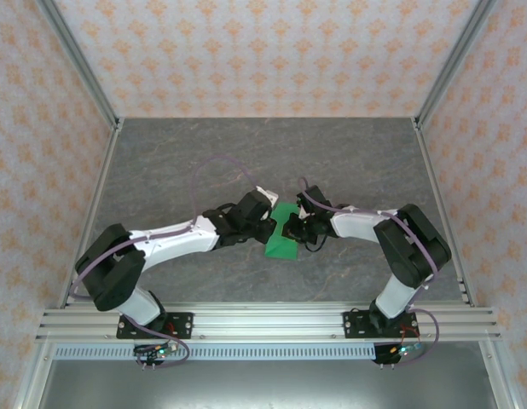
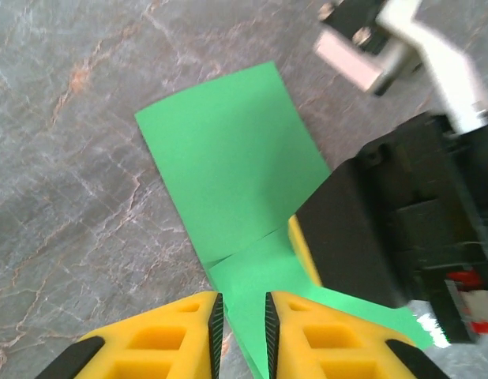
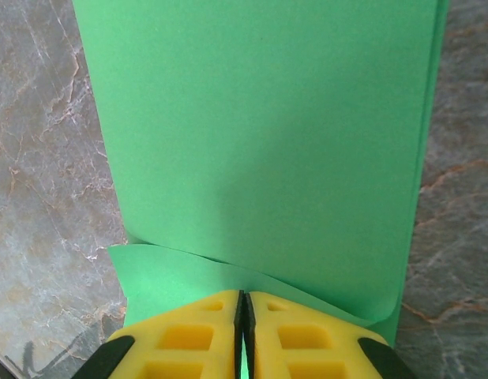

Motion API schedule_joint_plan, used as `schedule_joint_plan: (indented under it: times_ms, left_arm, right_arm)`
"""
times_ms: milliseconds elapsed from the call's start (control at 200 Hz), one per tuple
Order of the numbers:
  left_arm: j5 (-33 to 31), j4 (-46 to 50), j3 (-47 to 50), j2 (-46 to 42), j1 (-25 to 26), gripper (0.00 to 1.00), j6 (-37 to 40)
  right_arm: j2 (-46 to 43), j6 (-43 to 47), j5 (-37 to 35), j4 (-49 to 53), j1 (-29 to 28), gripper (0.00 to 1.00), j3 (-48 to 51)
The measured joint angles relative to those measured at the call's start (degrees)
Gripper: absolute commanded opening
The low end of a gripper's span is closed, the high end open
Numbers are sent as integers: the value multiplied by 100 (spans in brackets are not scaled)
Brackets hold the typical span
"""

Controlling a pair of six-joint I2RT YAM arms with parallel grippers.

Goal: Fold a paper plane with a square sheet of paper (fold left side to right side)
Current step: Fold the triangle a second time at the center of the table.

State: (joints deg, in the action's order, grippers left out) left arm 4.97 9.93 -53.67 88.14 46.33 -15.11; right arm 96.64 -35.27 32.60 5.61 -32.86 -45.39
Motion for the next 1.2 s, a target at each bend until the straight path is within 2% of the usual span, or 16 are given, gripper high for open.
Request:
schedule_joint_plan:
  times_ms: [110, 260, 435, 621, 1201]
  left_arm:
    - [389, -11, 4, -79, 0, 17, -111]
    - [946, -37, 114, -17, 0, 16, -363]
    - [1244, -79, 144, 420, 0, 13, -603]
    - [1377, -160, 221, 802, 0, 12, -741]
    - [1414, -542, 728, 815, 0, 10, -951]
  right_arm:
    - [0, 0, 0, 11, 0, 14, -9]
    - [0, 2, 0, 24, 0, 14, -17]
    - [0, 2, -2, 26, 0, 14, -17]
    - [0, 7, -2, 46, -2, 14, -26]
    - [0, 90, -24, 90, -13, 14, -48]
